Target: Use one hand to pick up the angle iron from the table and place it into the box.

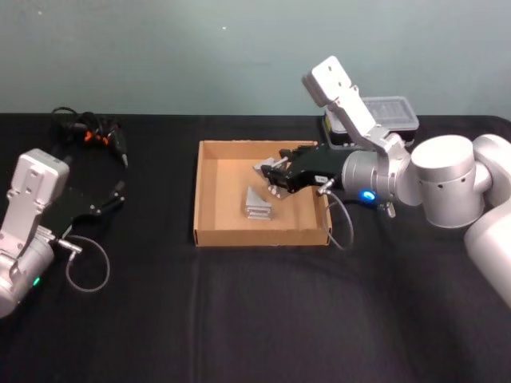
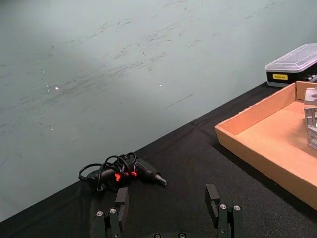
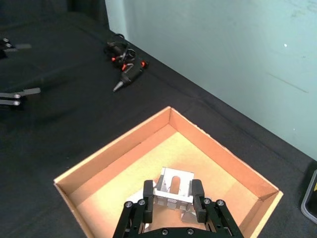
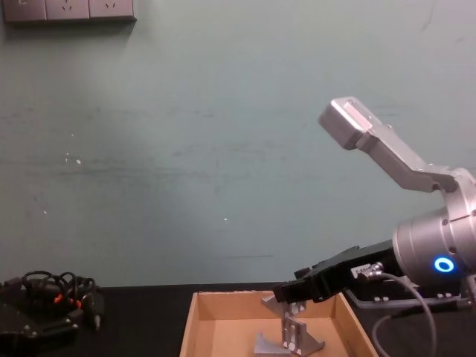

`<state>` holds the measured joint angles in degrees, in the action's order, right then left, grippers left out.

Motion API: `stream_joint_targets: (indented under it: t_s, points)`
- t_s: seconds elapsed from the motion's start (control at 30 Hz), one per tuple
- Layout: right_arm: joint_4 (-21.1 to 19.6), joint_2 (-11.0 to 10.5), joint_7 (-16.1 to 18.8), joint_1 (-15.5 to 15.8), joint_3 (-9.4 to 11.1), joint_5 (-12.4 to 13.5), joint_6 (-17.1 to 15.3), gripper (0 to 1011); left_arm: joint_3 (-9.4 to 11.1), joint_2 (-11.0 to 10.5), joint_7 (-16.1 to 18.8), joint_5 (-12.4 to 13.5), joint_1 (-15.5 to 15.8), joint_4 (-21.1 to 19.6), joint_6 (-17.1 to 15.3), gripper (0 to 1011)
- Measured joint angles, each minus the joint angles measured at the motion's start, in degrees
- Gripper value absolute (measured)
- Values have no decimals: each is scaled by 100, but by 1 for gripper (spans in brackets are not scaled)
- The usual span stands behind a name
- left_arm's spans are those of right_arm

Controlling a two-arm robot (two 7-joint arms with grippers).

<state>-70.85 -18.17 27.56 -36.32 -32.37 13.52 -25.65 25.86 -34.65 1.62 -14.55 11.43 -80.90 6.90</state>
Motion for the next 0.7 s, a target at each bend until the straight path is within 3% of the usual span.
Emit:
stream_joint_targets:
  t_s: [0.3,0.7]
  points:
    - [418,141,46,-150,-50,-119,35,473,0,0,0,0,0,0,0,1011]
    - [448,170,141,-179,-33,-175,53,474,0,0,0,0,0,0,0,1011]
